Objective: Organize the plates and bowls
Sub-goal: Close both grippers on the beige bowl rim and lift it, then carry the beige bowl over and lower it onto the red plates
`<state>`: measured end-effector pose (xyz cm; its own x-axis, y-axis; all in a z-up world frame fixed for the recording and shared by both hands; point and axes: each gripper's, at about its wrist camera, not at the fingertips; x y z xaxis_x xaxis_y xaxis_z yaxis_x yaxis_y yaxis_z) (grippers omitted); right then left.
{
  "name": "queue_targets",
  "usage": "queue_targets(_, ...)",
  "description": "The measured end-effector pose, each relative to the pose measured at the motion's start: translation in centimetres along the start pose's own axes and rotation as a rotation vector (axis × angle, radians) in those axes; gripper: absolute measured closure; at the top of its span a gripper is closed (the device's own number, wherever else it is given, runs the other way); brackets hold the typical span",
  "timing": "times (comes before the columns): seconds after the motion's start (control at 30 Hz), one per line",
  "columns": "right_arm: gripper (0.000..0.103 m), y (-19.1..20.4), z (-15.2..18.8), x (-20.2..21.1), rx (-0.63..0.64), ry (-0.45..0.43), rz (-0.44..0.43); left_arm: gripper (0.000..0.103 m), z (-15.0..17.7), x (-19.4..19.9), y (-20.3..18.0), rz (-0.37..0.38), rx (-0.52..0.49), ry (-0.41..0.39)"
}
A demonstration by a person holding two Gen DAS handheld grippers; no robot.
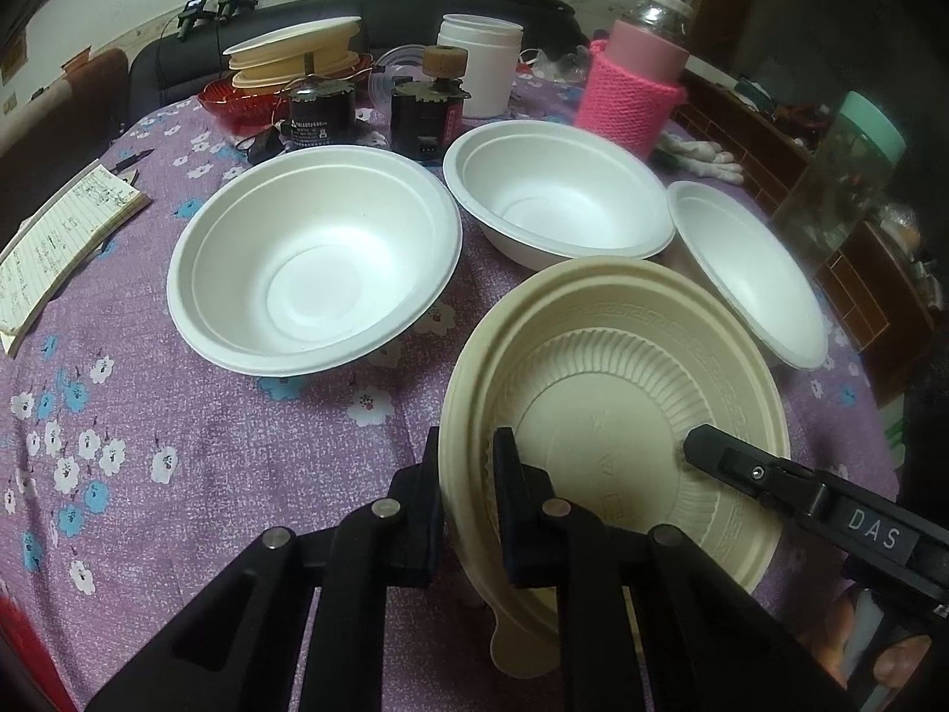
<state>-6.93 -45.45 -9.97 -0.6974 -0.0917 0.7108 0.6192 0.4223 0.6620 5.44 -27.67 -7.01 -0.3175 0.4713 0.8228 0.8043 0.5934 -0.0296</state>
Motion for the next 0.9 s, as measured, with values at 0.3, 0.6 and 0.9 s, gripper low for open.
queue_targets(0.3,0.086,-0.1,0.4,0.3,-0.014,0.008,-0.026,0.09,0.1,0.5,-0.3,-0.032,-0.007,-0.005)
queue_targets(0.6,0.086,0.2,1.3,0.8,-0.024,0.03,-0.092,0.089,1.5,3.4,-1.0,-0.155,-0.028,-0.085)
queue_targets(0.9,0.086,2.3,3.3,0.9,0.051,0.036,-0.139,0.089,2.9,5.7,0.0,-0.234,-0.014,-0.145)
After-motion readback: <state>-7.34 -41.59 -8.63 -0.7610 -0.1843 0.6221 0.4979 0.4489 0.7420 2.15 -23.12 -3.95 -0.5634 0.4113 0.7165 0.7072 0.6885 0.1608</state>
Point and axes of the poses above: each gripper's, at about its wrist camera, not at the fingertips, and x roughly against the way its jaws point, y to its left, z to its underside, and after that the axes turned 12 degrees about -x, right-handed
